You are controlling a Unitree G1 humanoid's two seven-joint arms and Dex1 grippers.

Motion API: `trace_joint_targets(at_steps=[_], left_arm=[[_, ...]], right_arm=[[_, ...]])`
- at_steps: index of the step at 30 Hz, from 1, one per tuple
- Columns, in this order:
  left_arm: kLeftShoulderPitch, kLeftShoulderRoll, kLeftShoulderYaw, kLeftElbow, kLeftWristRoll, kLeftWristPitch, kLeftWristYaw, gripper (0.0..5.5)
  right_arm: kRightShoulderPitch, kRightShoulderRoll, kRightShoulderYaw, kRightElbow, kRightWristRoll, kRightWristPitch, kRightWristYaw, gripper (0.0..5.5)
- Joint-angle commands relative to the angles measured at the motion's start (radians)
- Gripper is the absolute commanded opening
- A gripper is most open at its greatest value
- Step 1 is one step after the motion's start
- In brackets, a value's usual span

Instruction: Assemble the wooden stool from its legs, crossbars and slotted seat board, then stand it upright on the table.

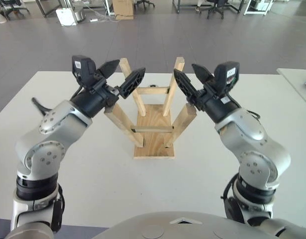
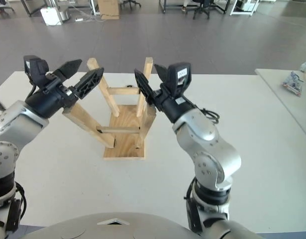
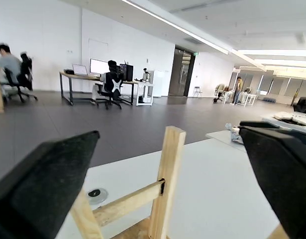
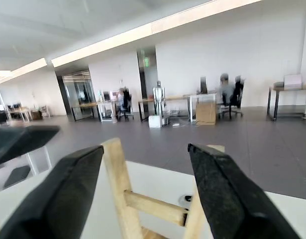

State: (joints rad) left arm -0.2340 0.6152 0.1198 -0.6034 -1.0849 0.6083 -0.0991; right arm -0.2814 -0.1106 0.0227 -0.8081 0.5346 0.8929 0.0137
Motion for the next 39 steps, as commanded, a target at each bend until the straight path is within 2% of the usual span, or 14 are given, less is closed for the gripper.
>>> trace_joint_targets(at_steps=[1, 10, 12, 15, 18, 20, 21, 24, 27, 30, 33, 35, 38, 39], left_arm=[[0.216, -0.058, -0.173, 0.071, 0.094, 0.099, 0.014, 5.20], [0.014, -0.111, -0.080, 0.097, 0.102, 0.045, 0.016, 5.20], [-0.064, -0.179, 0.006, 0.102, 0.003, -0.045, -0.003, 5.20], [-0.144, -0.258, 0.222, 0.180, -0.164, -0.191, -0.010, 5.20], [-0.174, -0.222, 0.400, 0.270, -0.379, -0.202, -0.016, 5.20], [-0.158, -0.190, 0.466, 0.338, -0.380, -0.212, -0.019, 5.20], [-0.104, -0.157, 0.460, 0.386, -0.268, -0.227, -0.055, 5.20], [0.116, -0.093, 0.343, 0.493, 0.090, -0.274, -0.151, 5.20], [0.247, -0.130, 0.257, 0.521, 0.295, -0.340, -0.171, 5.20], [0.292, -0.108, 0.202, 0.571, 0.502, -0.375, -0.105, 5.20], [0.321, -0.050, 0.093, 0.608, 0.721, -0.442, -0.162, 5.20], [0.326, -0.062, 0.075, 0.616, 0.763, -0.459, -0.183, 5.20], [0.318, -0.075, 0.078, 0.631, 0.788, -0.477, -0.204, 5.20], [0.312, -0.079, 0.079, 0.639, 0.793, -0.484, -0.211, 5.20]], right_arm=[[0.116, -0.017, 0.104, 0.046, -0.045, 0.034, -0.010, 3.19], [0.002, 0.024, 0.035, 0.100, -0.034, -0.015, -0.016, 3.19], [-0.070, 0.095, -0.085, 0.129, 0.088, -0.016, -0.046, 3.19], [-0.108, 0.189, -0.336, 0.253, 0.388, -0.028, -0.161, 3.19], [-0.148, 0.178, -0.510, 0.375, 0.711, -0.083, -0.302, 3.19], [-0.145, 0.114, -0.544, 0.422, 0.762, -0.086, -0.317, 3.19], [-0.104, 0.027, -0.496, 0.430, 0.661, -0.070, -0.256, 3.19], [0.090, -0.298, -0.136, 0.440, 0.209, -0.131, -0.044, 3.19], [0.219, -0.444, 0.197, 0.446, -0.099, -0.246, 0.077, 3.19], [0.231, -0.461, 0.382, 0.460, -0.285, -0.304, 0.122, 3.19], [0.215, -0.485, 0.492, 0.465, -0.411, -0.325, 0.206, 3.19], [0.193, -0.490, 0.549, 0.473, -0.470, -0.327, 0.270, 3.19], [0.144, -0.452, 0.641, 0.494, -0.516, -0.333, 0.388, 3.19], [0.145, -0.357, 0.615, 0.498, -0.408, -0.352, 0.442, 3.19]])
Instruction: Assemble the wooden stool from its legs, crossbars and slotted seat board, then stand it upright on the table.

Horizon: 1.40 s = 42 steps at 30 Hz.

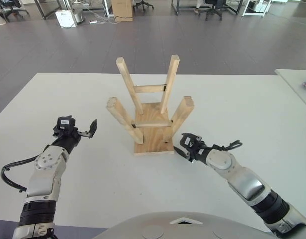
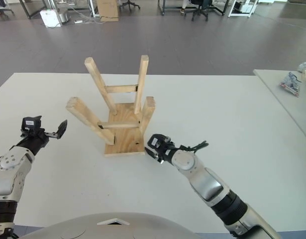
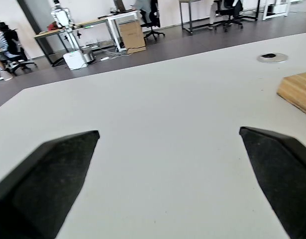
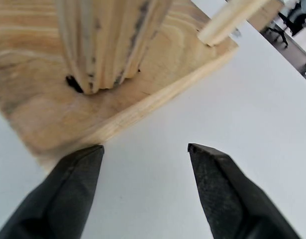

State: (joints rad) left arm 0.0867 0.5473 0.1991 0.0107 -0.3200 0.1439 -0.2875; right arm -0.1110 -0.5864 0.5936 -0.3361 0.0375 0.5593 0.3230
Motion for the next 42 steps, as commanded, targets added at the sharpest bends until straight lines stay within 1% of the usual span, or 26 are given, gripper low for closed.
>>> trace_joint_targets(at_steps=[1, 2, 3, 5, 6, 8, 10, 13, 16, 20, 23, 26, 29, 32, 35, 38, 40, 42], left_arm=[[-0.013, -0.016, 0.001, 0.034, 0.033, -0.026, -0.029, 5.20], [-0.015, -0.016, -0.003, 0.041, 0.043, -0.038, -0.039, 5.20], [-0.016, -0.020, -0.004, 0.044, 0.046, -0.047, -0.048, 5.20], [-0.014, -0.026, -0.001, 0.047, 0.051, -0.057, -0.056, 5.20], [-0.012, -0.031, 0.004, 0.048, 0.050, -0.059, -0.057, 5.20], [-0.011, -0.038, 0.012, 0.052, 0.054, -0.062, -0.059, 5.20], [-0.004, -0.043, -0.006, 0.017, 0.047, -0.072, -0.096, 5.20], [0.075, -0.010, -0.095, -0.140, -0.030, -0.083, -0.314, 5.20], [0.131, 0.044, -0.119, -0.213, -0.049, -0.057, -0.432, 5.20], [0.153, 0.064, -0.115, -0.229, -0.049, -0.037, -0.485, 5.20], [0.133, 0.047, -0.133, -0.239, -0.049, -0.021, -0.493, 5.20], [0.134, 0.035, -0.145, -0.241, -0.036, -0.025, -0.492, 5.20], [0.130, 0.029, -0.177, -0.245, -0.015, -0.027, -0.495, 5.20], [0.072, -0.028, -0.298, -0.260, 0.024, -0.018, -0.493, 5.20], [-0.063, -0.128, -0.451, -0.230, 0.076, -0.010, -0.502, 5.20], [-0.145, -0.219, -0.581, -0.193, 0.137, -0.026, -0.502, 5.20], [-0.206, -0.281, -0.644, -0.150, 0.160, -0.034, -0.507, 5.20], [-0.229, -0.307, -0.668, -0.139, 0.161, -0.030, -0.510, 5.20]], right_arm=[[-0.023, 0.188, 0.015, 0.022, 0.182, -0.042, 0.181, 3.19], [-0.013, 0.236, -0.053, 0.004, 0.291, -0.030, 0.218, 3.19], [-0.002, 0.246, -0.150, -0.009, 0.392, -0.009, 0.248, 3.19], [-0.007, 0.194, -0.314, 0.009, 0.489, 0.028, 0.287, 3.19], [-0.030, 0.157, -0.376, 0.046, 0.496, 0.026, 0.304, 3.19], [-0.084, 0.113, -0.446, 0.114, 0.489, 0.022, 0.328, 3.19], [-0.191, 0.124, -0.470, 0.234, 0.423, -0.026, 0.300, 3.19], [-0.357, 0.198, -0.466, 0.448, 0.307, -0.119, 0.215, 3.19], [-0.450, 0.245, -0.449, 0.629, 0.202, -0.207, 0.160, 3.19], [-0.573, 0.288, -0.438, 0.881, 0.098, -0.325, 0.134, 3.19], [-0.626, 0.303, -0.448, 0.990, 0.063, -0.378, 0.148, 3.19], [-0.629, 0.287, -0.464, 1.005, 0.051, -0.403, 0.166, 3.19], [-0.619, 0.246, -0.500, 0.953, 0.052, -0.401, 0.176, 3.19], [-0.631, 0.186, -0.571, 0.846, 0.079, -0.354, 0.173, 3.19], [-0.640, 0.138, -0.633, 0.797, 0.092, -0.317, 0.154, 3.19], [-0.709, 0.120, -0.657, 0.869, 0.084, -0.336, 0.153, 3.19], [-0.741, 0.101, -0.680, 0.894, 0.085, -0.346, 0.146, 3.19], [-0.768, 0.092, -0.693, 0.902, 0.086, -0.353, 0.145, 3.19]])
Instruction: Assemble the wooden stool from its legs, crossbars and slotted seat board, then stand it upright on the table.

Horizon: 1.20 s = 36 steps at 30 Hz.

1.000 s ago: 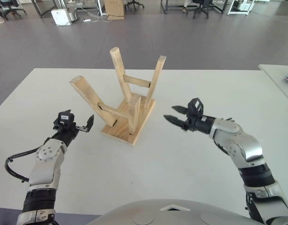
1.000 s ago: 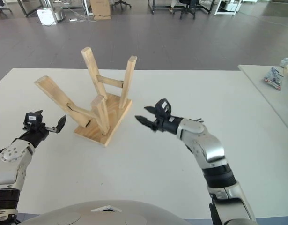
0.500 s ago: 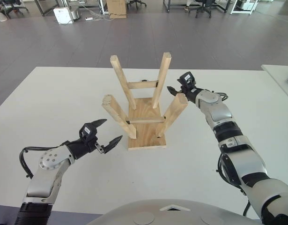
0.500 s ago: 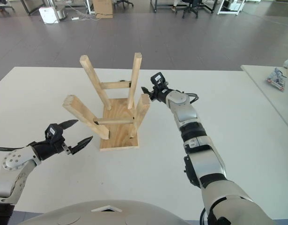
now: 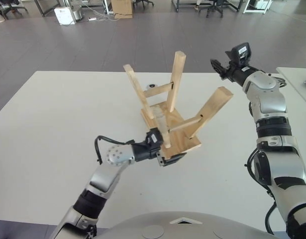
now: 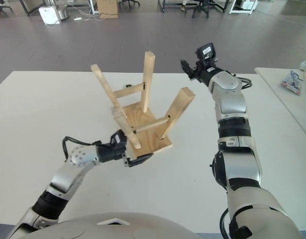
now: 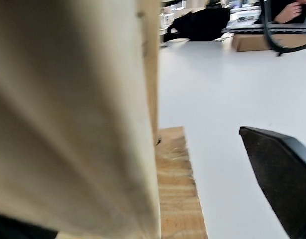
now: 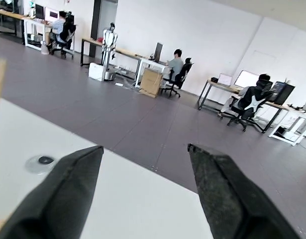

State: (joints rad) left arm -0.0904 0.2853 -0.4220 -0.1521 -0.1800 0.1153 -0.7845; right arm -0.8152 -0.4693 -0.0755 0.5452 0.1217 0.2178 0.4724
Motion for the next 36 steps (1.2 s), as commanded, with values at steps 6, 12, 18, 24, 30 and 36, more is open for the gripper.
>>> trace_joint_targets(at_steps=[6, 12, 18, 24, 30, 36], left_arm=[[-0.009, 0.167, 0.174, -0.104, -0.011, -0.001, -0.029, 5.20], [0.044, 0.250, 0.599, -0.186, -0.269, 0.078, 0.037, 5.20], [0.039, 0.257, 0.646, -0.129, -0.279, 0.059, 0.044, 5.20], [-0.009, 0.258, 0.635, -0.101, -0.278, 0.049, 0.038, 5.20], [-0.031, 0.260, 0.616, -0.072, -0.283, 0.052, 0.017, 5.20], [-0.286, 0.289, 0.542, 0.486, -0.024, -0.142, 0.100, 5.20]], right_arm=[[-0.121, -0.024, -0.083, -0.342, 0.169, 0.182, 0.043, 3.19], [0.078, -0.215, -0.249, -0.875, 0.680, 0.687, 0.191, 3.19], [0.341, -0.484, -0.243, -0.985, 0.632, 0.704, 0.357, 3.19], [0.449, -0.607, -0.044, -0.887, 0.305, 0.513, 0.337, 3.19], [0.244, -0.448, -0.050, -0.739, 0.189, 0.404, 0.147, 3.19], [0.175, -0.433, -0.236, -0.414, 0.183, 0.328, 0.053, 3.19]])
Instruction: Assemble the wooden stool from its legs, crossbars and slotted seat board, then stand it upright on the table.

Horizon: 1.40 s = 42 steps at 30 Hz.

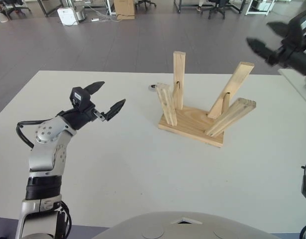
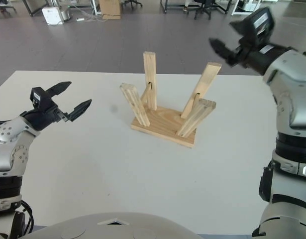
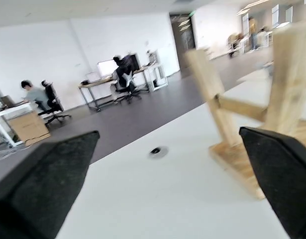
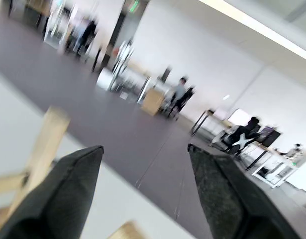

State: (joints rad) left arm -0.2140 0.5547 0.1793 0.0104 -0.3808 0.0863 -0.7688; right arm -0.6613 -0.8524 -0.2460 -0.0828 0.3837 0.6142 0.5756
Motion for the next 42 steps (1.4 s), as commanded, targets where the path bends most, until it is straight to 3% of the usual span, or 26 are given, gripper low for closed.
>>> trace_joint_targets(at_steps=[1, 4, 7, 11, 18, 27, 32, 36, 42], left_arm=[[-0.220, 0.017, -0.089, 0.438, 0.232, -0.171, 0.097, 5.20], [-0.356, -0.022, -0.164, 0.697, 0.325, -0.312, 0.077, 5.20], [-0.495, -0.089, -0.246, 0.954, 0.412, -0.425, 0.049, 5.20], [-0.602, -0.168, -0.317, 1.159, 0.495, -0.496, 0.031, 5.20], [-0.605, -0.213, -0.345, 1.250, 0.554, -0.563, 0.060, 5.20], [-0.555, -0.284, -0.377, 1.279, 0.603, -0.633, 0.119, 5.20], [-0.447, -0.208, -0.342, 1.177, 0.515, -0.712, -0.081, 5.20], [-0.294, -0.136, -0.293, 0.982, 0.375, -0.648, -0.272, 5.20], [-0.116, -0.116, -0.252, 0.698, 0.257, -0.474, -0.298, 3.97]], right_arm=[[0.055, -0.073, -0.063, 0.277, -0.130, -0.108, -0.075, 3.19], [0.185, -0.078, -0.030, 0.363, -0.219, -0.152, -0.099, 3.19], [0.362, 0.011, 0.050, 0.290, -0.227, -0.097, -0.070, 3.19], [0.512, 0.148, 0.242, 0.215, -0.271, -0.059, -0.053, 3.19], [0.417, 0.283, 0.424, 0.382, -0.406, -0.148, -0.076, 3.19], [0.266, 0.375, 0.448, 0.569, -0.452, -0.290, -0.052, 3.19], [0.335, 0.406, 0.488, 0.452, -0.400, -0.334, 0.081, 3.19], [0.442, 0.387, 0.469, 0.259, -0.341, -0.261, 0.122, 3.19], [0.425, 0.409, 0.403, 0.239, -0.338, -0.223, 0.051, 1.84]])
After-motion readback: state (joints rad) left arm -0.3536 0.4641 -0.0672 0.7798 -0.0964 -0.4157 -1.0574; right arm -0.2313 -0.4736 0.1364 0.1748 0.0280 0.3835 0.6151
